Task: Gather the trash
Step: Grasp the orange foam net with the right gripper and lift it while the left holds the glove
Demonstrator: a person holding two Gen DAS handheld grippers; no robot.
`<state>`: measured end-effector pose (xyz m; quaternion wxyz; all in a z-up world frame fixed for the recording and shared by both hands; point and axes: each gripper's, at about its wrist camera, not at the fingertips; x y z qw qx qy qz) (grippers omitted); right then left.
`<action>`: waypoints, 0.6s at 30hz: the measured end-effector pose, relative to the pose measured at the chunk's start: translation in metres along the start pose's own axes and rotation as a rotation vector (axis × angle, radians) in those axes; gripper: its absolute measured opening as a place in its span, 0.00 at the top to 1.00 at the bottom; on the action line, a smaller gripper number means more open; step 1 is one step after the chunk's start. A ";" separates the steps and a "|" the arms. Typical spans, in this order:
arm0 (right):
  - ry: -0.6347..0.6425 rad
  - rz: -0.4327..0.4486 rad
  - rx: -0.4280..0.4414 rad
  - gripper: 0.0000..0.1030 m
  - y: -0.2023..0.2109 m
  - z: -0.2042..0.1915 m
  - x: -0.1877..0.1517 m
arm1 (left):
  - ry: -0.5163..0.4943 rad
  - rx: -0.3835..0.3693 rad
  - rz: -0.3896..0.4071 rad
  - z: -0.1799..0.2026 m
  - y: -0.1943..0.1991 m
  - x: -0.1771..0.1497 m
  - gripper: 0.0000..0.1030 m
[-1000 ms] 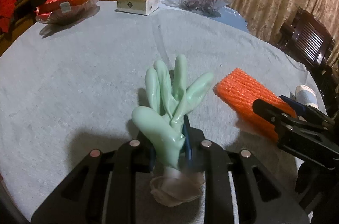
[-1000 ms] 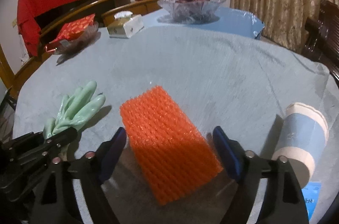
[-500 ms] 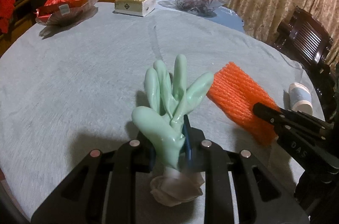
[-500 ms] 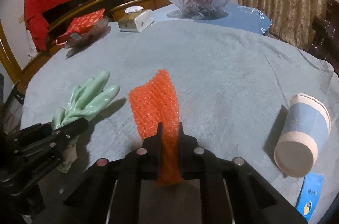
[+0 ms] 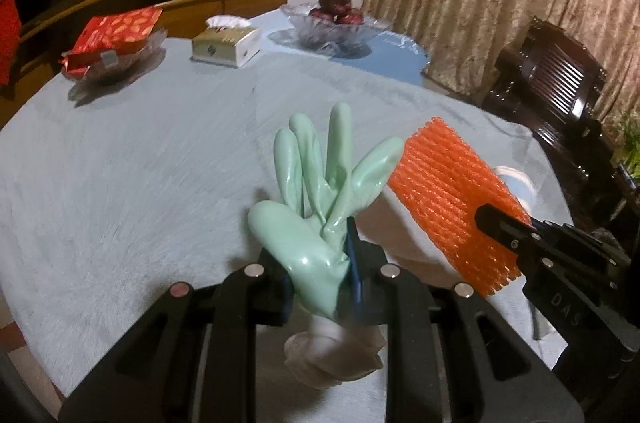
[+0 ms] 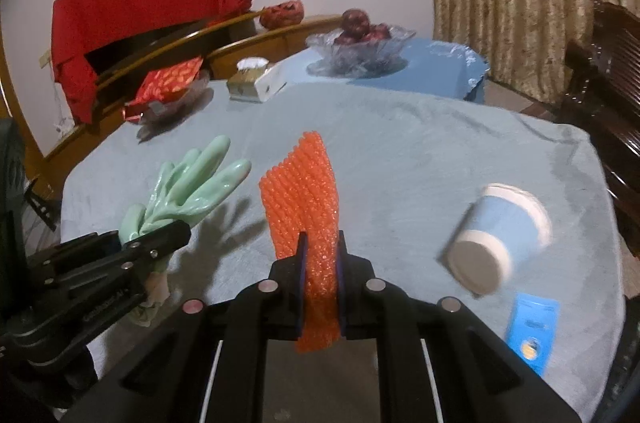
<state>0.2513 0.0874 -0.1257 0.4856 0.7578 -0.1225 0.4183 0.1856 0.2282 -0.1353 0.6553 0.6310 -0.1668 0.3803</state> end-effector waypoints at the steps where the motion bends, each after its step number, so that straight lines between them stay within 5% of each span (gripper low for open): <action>1: -0.006 0.010 -0.006 0.89 0.007 0.004 0.000 | -0.004 -0.006 0.004 0.004 0.004 0.000 0.80; 18: -0.084 0.128 -0.118 0.89 0.112 0.064 -0.011 | -0.095 -0.142 0.042 0.092 0.049 -0.006 0.80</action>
Point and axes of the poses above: each gripper's, at about its wrist camera, not at the fingertips, and y roughly against the way its jaws point, z to its right, x to its top, and after that the axes turned 1 degree about -z, right-handed
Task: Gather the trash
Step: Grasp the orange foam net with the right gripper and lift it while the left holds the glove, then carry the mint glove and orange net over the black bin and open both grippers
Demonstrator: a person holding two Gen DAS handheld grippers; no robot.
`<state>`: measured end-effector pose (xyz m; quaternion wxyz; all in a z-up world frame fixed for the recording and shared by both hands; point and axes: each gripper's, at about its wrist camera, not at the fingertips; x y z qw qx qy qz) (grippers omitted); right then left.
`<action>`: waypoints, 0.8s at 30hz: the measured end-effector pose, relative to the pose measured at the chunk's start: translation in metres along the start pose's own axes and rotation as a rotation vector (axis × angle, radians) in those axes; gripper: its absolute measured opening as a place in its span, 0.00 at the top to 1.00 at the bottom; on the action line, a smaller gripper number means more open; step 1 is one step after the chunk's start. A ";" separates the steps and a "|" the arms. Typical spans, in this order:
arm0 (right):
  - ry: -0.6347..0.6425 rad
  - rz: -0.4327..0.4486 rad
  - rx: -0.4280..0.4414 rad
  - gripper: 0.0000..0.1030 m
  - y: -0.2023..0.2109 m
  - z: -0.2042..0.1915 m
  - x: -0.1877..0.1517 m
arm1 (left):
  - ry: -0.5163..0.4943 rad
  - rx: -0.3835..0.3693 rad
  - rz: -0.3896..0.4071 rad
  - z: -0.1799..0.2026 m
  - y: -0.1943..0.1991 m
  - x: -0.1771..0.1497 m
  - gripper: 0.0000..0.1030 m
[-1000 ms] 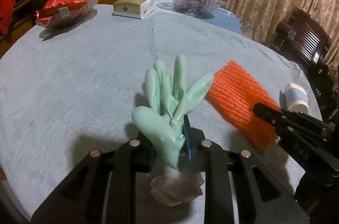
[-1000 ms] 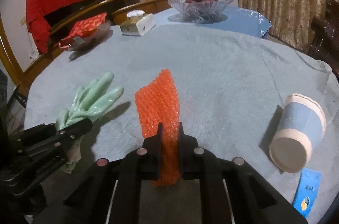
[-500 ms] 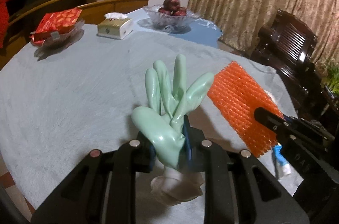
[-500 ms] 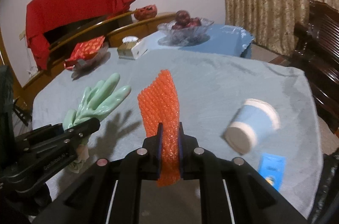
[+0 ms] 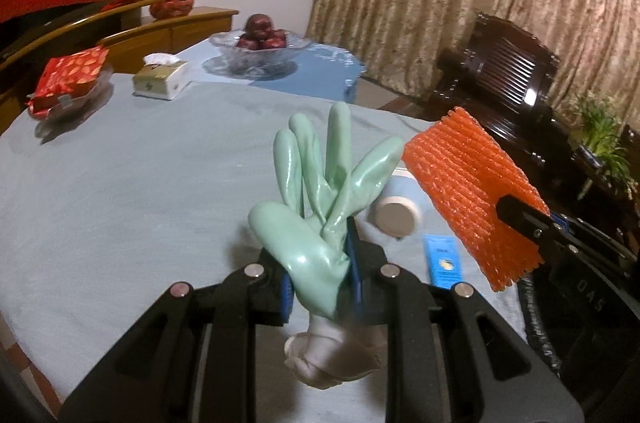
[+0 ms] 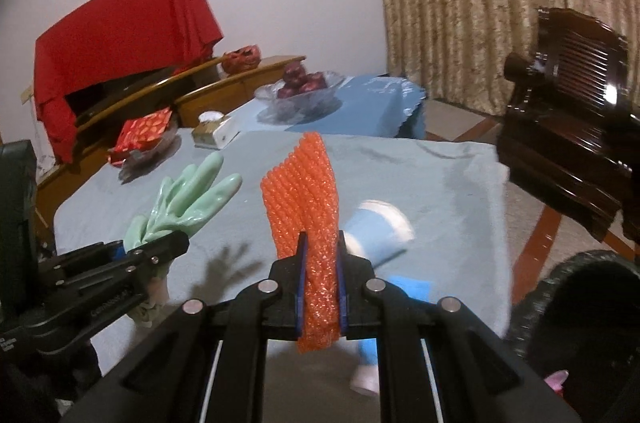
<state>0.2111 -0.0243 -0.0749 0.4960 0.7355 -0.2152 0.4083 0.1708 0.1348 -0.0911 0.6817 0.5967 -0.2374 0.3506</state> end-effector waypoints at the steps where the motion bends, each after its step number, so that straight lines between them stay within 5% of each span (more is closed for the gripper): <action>1: -0.007 0.006 -0.011 0.89 0.007 0.007 -0.001 | -0.007 -0.008 0.000 0.005 0.001 0.000 0.80; 24: -0.172 0.050 -0.318 0.88 0.129 0.162 -0.054 | -0.239 -0.342 -0.055 0.210 -0.009 -0.034 0.80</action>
Point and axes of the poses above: each gripper's, at about its wrist camera, not at the fingertips, and y roughly against the way its jaws point, z to its right, x to its top, and after that the axes turned 1 degree about -z, right-handed
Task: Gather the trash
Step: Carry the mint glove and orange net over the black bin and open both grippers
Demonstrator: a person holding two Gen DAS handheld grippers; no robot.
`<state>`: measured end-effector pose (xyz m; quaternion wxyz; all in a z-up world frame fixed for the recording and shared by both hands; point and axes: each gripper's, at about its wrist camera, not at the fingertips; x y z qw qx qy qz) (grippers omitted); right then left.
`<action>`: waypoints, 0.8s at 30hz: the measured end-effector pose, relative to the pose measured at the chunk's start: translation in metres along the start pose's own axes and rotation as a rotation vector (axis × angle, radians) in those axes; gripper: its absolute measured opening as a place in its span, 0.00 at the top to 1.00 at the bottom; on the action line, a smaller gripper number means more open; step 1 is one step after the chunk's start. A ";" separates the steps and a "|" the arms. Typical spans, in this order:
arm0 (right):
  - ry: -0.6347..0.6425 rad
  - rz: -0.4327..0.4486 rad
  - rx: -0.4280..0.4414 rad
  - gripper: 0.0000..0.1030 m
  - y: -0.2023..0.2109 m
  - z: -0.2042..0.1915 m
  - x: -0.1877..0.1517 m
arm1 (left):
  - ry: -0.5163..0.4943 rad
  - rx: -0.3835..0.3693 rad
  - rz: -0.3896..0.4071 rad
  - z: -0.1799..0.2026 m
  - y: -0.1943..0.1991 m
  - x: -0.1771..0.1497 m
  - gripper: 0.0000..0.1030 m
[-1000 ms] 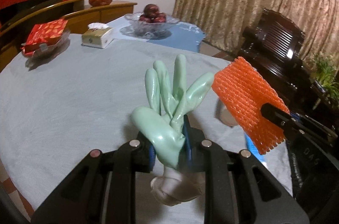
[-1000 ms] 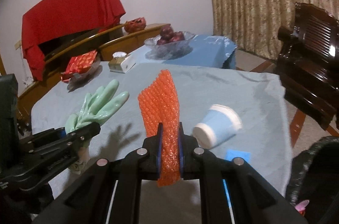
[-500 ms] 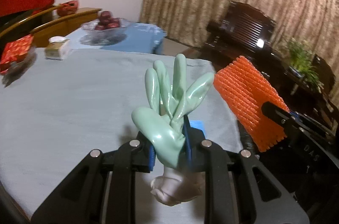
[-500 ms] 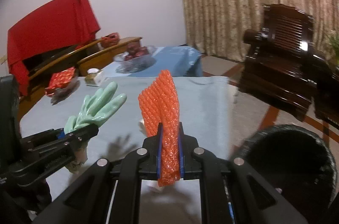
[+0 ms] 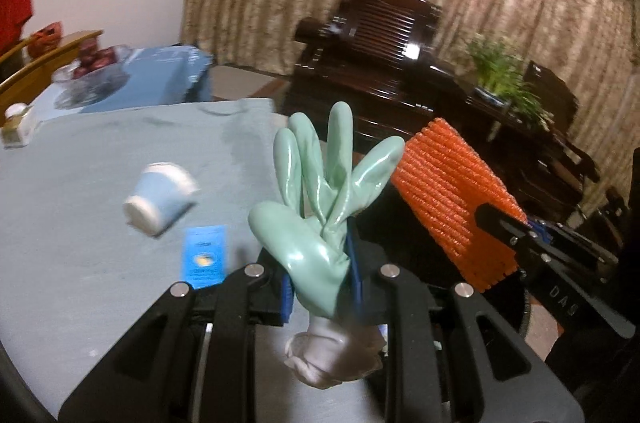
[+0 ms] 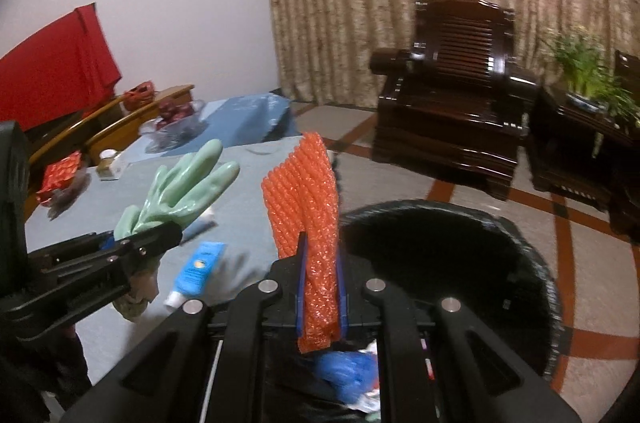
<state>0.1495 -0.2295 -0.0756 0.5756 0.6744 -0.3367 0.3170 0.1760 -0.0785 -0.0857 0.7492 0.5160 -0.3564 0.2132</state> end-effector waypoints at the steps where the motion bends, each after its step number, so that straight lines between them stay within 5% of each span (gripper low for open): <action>1: -0.006 -0.001 -0.012 0.88 0.002 0.006 -0.002 | -0.010 -0.010 -0.004 0.007 -0.004 -0.001 0.80; 12: -0.084 -0.021 -0.134 0.89 0.011 0.072 -0.026 | -0.085 -0.126 -0.059 0.077 -0.052 -0.011 0.80; 24: -0.140 -0.075 -0.175 0.88 -0.002 0.105 -0.041 | -0.113 -0.139 -0.129 0.098 -0.097 -0.022 0.77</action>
Point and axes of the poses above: each gripper's, at about its wrist camera, not at the fingertips, and y roughly against the way its jaws point, z to its right, x to its top, and after that the axes turned 1 degree about -z, right-handed
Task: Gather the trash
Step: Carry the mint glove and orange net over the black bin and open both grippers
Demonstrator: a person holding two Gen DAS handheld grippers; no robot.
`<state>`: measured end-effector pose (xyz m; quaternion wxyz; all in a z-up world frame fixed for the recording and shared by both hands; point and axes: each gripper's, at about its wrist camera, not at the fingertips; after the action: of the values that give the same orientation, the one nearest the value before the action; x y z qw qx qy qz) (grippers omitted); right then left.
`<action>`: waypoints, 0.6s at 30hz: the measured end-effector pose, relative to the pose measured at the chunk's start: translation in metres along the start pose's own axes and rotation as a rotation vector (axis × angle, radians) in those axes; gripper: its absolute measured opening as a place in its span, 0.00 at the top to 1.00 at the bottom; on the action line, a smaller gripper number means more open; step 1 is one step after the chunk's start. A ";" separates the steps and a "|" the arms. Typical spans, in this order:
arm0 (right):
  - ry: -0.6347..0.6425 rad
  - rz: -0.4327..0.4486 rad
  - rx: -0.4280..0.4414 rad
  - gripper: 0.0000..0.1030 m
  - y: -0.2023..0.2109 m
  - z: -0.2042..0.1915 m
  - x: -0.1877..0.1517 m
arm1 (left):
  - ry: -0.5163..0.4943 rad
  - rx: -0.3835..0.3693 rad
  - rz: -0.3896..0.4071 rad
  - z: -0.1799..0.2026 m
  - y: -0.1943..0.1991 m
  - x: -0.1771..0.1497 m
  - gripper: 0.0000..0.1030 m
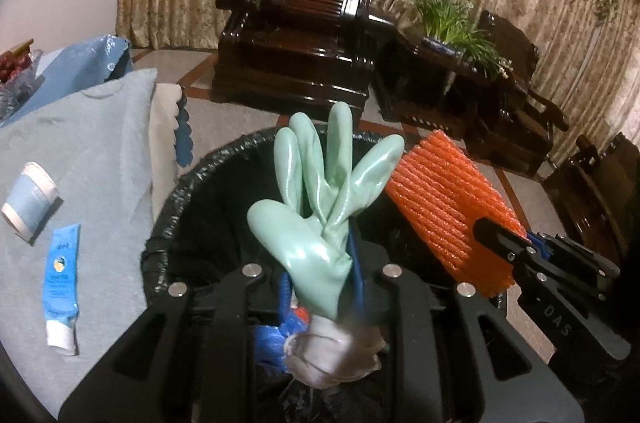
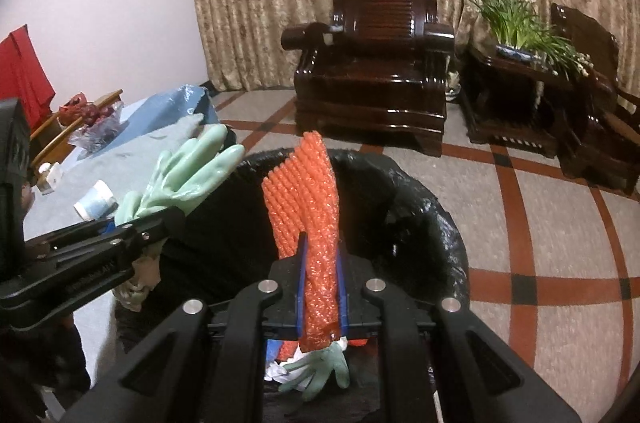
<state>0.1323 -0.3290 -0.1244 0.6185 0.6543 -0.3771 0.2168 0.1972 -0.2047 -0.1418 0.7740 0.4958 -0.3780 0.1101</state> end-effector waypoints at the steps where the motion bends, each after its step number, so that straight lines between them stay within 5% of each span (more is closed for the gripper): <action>1: 0.000 -0.006 -0.005 0.88 -0.002 0.001 -0.001 | 0.002 -0.004 -0.011 -0.001 -0.004 -0.001 0.75; 11: 0.001 -0.052 -0.028 0.79 -0.014 0.010 -0.012 | 0.009 -0.045 -0.026 -0.004 -0.009 0.001 0.47; 15: 0.002 -0.033 -0.031 0.37 -0.010 0.008 -0.013 | 0.015 -0.034 -0.009 -0.010 -0.002 0.005 0.36; 18: 0.012 -0.017 -0.043 0.16 -0.006 0.004 -0.013 | 0.040 -0.014 0.014 -0.021 0.010 0.007 0.29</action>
<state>0.1284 -0.3303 -0.1385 0.6368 0.6427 -0.3722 0.2072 0.2064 -0.1830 -0.1349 0.7841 0.4852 -0.3669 0.1227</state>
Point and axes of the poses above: each gripper's, at about its wrist camera, not at the fingertips, and y roughly against the way its jaws point, z to its right, x to its top, and after that the axes turned 1 degree about -z, right-handed
